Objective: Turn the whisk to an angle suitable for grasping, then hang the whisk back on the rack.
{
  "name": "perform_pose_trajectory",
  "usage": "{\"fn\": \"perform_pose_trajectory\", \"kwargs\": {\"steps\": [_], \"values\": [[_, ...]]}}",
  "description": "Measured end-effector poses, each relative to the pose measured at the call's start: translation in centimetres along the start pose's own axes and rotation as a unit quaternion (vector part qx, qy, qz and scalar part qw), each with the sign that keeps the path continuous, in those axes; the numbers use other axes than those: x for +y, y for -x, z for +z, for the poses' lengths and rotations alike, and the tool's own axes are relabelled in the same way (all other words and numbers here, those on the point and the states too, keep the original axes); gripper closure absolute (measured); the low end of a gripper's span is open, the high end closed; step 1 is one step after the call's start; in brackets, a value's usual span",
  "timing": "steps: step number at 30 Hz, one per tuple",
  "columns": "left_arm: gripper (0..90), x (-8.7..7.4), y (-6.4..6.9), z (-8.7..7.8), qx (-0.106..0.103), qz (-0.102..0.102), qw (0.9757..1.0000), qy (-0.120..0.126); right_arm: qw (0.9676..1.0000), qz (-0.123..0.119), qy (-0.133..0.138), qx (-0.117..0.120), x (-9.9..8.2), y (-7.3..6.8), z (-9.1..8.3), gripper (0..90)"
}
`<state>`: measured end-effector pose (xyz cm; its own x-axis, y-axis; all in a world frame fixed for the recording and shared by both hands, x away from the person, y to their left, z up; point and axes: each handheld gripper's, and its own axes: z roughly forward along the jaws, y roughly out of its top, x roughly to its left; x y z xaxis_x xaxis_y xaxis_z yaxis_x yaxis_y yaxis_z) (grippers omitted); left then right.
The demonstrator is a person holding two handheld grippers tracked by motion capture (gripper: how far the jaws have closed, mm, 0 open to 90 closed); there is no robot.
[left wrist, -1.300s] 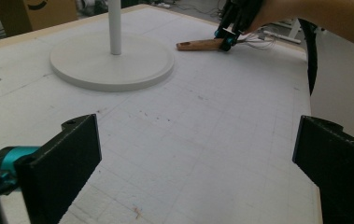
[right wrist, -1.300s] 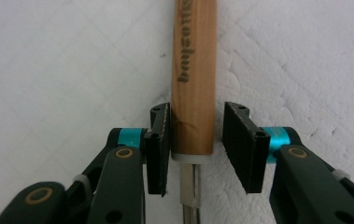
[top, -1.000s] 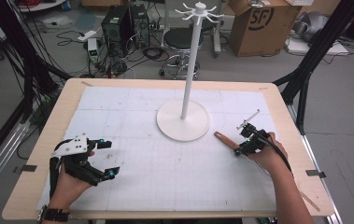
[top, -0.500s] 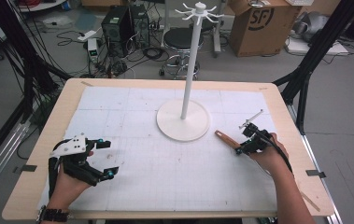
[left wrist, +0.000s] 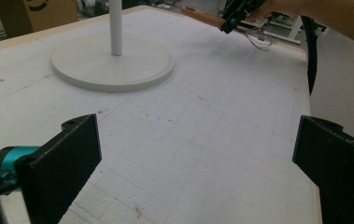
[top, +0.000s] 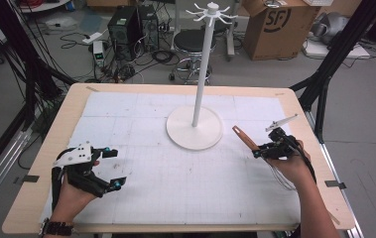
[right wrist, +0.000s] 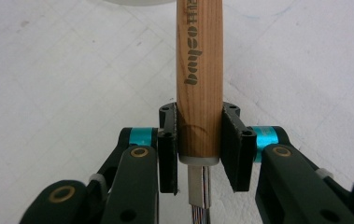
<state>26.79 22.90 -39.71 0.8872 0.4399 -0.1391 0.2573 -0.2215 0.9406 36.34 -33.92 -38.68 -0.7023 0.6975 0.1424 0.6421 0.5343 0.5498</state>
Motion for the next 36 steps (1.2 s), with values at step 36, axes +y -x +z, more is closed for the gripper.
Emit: {"fn": "perform_pose_trajectory", "kwargs": {"steps": [36], "values": [[1.7,0.5,-0.1,0.2,-0.009,0.01,0.9999,0.009,0.9834,-0.016,0.176,0.043,0.3,-1.9,-7.2,70.8]]}}
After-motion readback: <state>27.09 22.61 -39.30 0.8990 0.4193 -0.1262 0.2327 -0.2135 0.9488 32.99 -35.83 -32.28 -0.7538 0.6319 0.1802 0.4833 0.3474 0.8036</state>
